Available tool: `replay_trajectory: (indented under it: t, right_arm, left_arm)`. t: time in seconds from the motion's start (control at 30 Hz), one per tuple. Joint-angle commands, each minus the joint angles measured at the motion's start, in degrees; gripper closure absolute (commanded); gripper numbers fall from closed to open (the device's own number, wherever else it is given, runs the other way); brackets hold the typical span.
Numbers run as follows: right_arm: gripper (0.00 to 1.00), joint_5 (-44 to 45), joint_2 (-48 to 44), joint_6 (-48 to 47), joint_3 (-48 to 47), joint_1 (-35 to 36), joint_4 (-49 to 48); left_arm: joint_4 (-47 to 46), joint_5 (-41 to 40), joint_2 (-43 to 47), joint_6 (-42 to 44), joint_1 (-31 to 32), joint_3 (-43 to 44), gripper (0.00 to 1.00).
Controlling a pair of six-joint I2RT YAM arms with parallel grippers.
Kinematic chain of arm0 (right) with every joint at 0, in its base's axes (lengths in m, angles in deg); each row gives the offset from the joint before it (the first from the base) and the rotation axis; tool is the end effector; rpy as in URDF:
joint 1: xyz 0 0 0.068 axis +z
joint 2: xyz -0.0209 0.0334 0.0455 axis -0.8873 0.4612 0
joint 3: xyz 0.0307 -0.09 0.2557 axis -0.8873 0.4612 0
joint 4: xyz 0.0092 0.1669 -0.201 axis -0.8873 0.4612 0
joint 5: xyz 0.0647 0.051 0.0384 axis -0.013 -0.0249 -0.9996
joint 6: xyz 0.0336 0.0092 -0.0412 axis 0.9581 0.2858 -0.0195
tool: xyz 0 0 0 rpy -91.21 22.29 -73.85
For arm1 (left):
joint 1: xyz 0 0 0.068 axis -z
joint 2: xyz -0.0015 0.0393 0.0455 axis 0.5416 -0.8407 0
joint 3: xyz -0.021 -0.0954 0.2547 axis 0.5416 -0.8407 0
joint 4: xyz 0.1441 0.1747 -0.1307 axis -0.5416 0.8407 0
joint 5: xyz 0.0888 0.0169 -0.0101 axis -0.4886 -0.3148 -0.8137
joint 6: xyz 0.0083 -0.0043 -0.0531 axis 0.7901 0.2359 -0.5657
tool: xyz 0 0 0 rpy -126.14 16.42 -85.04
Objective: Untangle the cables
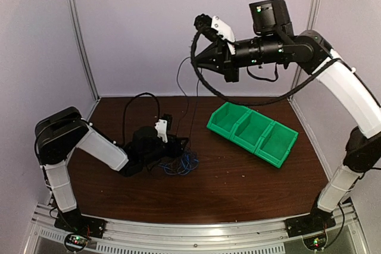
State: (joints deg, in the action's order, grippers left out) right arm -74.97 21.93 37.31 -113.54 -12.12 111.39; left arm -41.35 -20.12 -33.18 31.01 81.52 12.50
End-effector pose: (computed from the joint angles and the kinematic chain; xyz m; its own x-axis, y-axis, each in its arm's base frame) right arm 0.2090 0.2801 0.4948 0.2670 -0.3471 -0.8990 -0.9528 0.0447 -0.3003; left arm 0.2425 -0.2699 0.1381 -0.4785 -0.1989 -0.8553 0.4989 0.7399 -0.4512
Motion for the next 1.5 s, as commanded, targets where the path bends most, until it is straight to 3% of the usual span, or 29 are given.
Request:
replay_trajectory:
  t: [0.0,0.2,0.37,0.53,0.7,0.8,0.97,1.17,1.3,1.47]
  right_arm:
    - [1.00,4.9,-8.1,-1.8,-1.0,0.2,-1.8]
    - [1.00,3.2,-15.1,-0.8,-5.1,-5.8,-0.6]
    - [1.00,4.6,-20.6,-0.7,-1.4,-11.9,-1.7]
    - [1.00,10.3,-23.5,-1.0,4.9,-13.6,-4.4]
    - [1.00,14.8,-24.4,-1.8,3.2,-16.8,-6.3]
    - [1.00,13.9,-23.9,-1.3,5.3,-17.1,-6.8]
    - [1.00,9.3,-22.0,0.6,14.8,-17.2,-10.3]
    - [1.00,9.0,-20.8,1.5,21.6,-17.2,-13.2]
    - [1.00,9.1,-20.4,1.9,22.3,-17.3,-13.4]
    - [1.00,8.8,-20.4,2.3,22.3,-17.6,-12.8]
  left_arm:
    - [6.3,-8.9,0.1,-5.9,0.1,1.9,0.38]
    - [15.1,-12.7,0.0,-6.8,-0.2,2.3,0.38]
    - [18.9,-14.6,1.8,-6.6,-1.2,1.3,0.38]
    - [20.5,-16.3,5.1,-4.0,-2.1,-0.8,0.38]
    - [22.4,-15.7,7.1,-3.8,-4.9,-3.5,0.38]
    - [17.5,-13.2,11.5,-1.1,-5.1,-6.8,0.37]
    - [-2.8,4.9,20.1,11.7,-1.7,-13.9,0.31]
    - [-4.7,16.7,17.5,18.6,6.3,-7.1,0.30]
    - [-4.4,18.0,12.1,21.3,8.9,-1.2,0.32]
    - [-6.6,11.3,5.6,19.7,9.2,4.4,0.33]
